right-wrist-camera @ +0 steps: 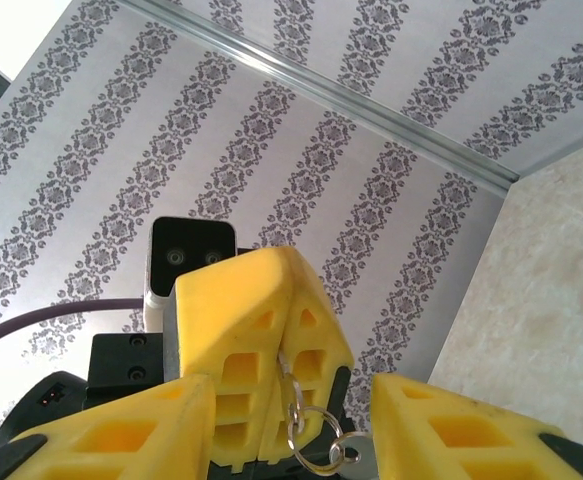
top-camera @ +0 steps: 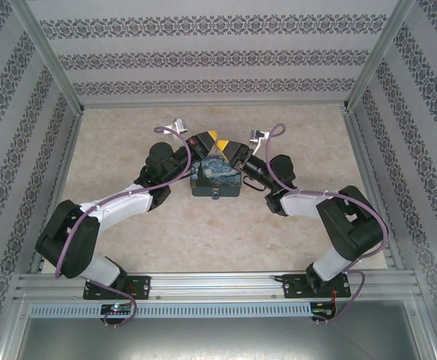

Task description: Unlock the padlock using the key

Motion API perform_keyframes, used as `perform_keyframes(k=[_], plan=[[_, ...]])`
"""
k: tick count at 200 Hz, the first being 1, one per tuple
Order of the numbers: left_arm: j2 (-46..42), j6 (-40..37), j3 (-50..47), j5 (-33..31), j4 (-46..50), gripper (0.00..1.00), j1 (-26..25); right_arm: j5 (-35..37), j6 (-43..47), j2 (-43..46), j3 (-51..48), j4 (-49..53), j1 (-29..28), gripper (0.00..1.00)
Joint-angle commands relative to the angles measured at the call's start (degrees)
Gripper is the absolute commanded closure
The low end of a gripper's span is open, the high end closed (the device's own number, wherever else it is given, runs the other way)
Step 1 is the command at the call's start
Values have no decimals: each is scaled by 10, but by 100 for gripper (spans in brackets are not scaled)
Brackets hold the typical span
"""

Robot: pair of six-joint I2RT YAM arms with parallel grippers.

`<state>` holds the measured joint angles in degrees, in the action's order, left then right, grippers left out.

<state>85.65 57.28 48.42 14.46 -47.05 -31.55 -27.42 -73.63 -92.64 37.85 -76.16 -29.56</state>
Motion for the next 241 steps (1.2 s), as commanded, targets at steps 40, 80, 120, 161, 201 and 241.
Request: perform_keyframes(k=[40,80,120,161,201,241], plan=[[7,7,2,-12,-40,100,-15,8,-1,-17,23,-32,-12,61],[6,8,-1,-15,-41,100,-16,11,-2,-21,21,-32,-12,69],[4,8,-1,-17,-41,100,-16,14,-4,-24,18,-32,-11,87],[1,9,-8,-22,-44,100,-16,16,-7,-26,14,-32,-8,100],[-4,16,-19,-27,-52,100,-18,31,-14,-27,7,-32,-1,100],[-3,20,-23,-32,-54,100,-20,32,-17,-31,7,-32,0,100]])
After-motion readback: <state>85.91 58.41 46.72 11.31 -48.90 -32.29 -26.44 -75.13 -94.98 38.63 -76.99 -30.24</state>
